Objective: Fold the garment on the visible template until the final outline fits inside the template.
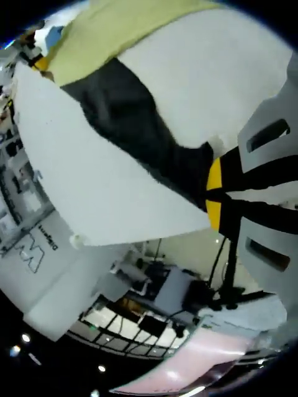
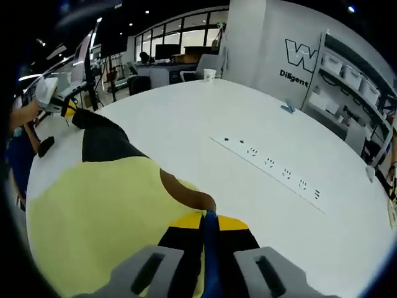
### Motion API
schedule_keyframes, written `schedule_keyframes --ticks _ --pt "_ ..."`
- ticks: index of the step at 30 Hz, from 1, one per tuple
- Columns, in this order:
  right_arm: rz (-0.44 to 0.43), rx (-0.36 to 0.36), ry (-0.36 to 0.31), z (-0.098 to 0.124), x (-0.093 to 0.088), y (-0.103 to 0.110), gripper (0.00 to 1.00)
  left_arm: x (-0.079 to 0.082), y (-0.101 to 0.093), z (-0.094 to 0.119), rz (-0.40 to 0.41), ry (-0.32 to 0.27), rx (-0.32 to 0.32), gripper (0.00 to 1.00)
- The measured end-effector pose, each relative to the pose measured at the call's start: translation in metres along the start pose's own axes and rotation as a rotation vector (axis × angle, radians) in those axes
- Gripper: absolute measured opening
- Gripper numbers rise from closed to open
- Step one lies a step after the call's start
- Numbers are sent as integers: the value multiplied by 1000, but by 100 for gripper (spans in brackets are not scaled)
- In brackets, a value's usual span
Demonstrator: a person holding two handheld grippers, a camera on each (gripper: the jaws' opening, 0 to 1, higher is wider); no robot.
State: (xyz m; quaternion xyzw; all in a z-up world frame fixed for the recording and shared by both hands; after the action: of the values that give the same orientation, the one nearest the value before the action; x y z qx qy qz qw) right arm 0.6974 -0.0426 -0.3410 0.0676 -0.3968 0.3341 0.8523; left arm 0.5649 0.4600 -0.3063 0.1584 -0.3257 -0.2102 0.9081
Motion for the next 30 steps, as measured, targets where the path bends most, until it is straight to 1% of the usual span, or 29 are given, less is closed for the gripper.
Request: schedule_keyframes --ticks 1,2,3,4,5,6,7,8,9,11,13,14,15,16,17,18,19,20,21,22,23,24,25,26,27,28,29,30 --pt "-10 5 -3 2 0 2 1 -4 7 -2 32 -5 23 0" --pt "-16 12 -10 3 1 4 2 -9 14 -1 90 -6 49 0" --pt "-20 17 -13 3 1 4 3 -9 23 -6 128 -48 72 3" --pt "-18 22 -16 9 0 10 5 -7 25 -5 150 -71 80 9" --pt "-15 25 -26 11 0 11 8 -5 26 2 203 -100 88 17" --pt "-15 26 -29 6 0 7 10 -5 25 6 242 -106 77 25" --pt "-15 29 -37 6 0 5 14 -6 24 1 265 -98 38 26" --pt "-18 39 -40 7 2 9 16 -7 23 -1 275 -92 27 26" --pt "-23 46 -39 7 2 10 18 -4 15 3 318 -106 -11 25" --pt "-30 55 -37 8 -3 9 23 -5 9 1 354 -125 -45 27" --pt "-51 73 -44 12 -5 13 26 -14 2 -2 382 -100 -76 32" --pt "-62 80 -59 16 -6 18 28 -16 -3 -2 393 -92 -95 33" --pt "-63 82 -60 17 -7 19 30 -12 -14 -4 407 -96 -143 33" --pt "-65 84 -50 21 -11 20 32 -11 -16 -6 410 -106 -133 32" --pt "-63 85 -50 22 -12 21 31 -15 -16 -9 413 -102 -138 31" --pt "-49 91 -50 30 -12 27 31 -18 -20 -12 425 -92 -149 30" --pt "-42 93 -49 34 -13 28 30 -22 -27 -12 450 -84 -163 30" --pt "-34 93 -46 29 -19 26 29 -22 -31 -13 473 -82 -173 29" --pt "-32 94 -45 30 -21 26 29 -25 -24 -27 484 -82 -186 28" --pt "-36 96 -44 38 -19 27 29 -27 -23 -33 497 -80 -186 27" --pt "-48 95 -45 42 -19 28 29 -26 -32 -22 513 -72 -187 23" --pt "-53 96 -54 45 -19 31 30 -29 -35 -22 513 -49 -188 20" --pt "-52 102 -69 51 -19 35 31 -37 -31 -27 470 -4 -162 17" --pt "-46 106 -70 53 -19 36 32 -37 -34 -27 464 1 -162 13" --pt "-40 109 -71 56 -19 37 32 -37 -36 -27 459 5 -161 12" --pt "-26 116 -65 57 -23 40 33 -32 -37 -27 501 -34 -163 9" --pt "-19 119 -64 57 -24 41 33 -32 -30 -36 499 -31 -176 6" --pt "6 142 -67 67 -22 51 33 -31 -28 -37 492 -29 -166 6"
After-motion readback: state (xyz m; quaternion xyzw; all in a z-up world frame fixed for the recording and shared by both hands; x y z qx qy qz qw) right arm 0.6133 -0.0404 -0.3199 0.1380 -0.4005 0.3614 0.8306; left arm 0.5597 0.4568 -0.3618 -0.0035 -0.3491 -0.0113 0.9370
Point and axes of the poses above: the point that each gripper's makers call its tool centre point, and the gripper's own axes: z roughly backward along the fingers, y roughly to its left, x roughly out of its top, the point moved 3 cm from there along z, roughly backward along the fingers, and after that the axes turned 5 degrees about -x, right-handed, at the moved point
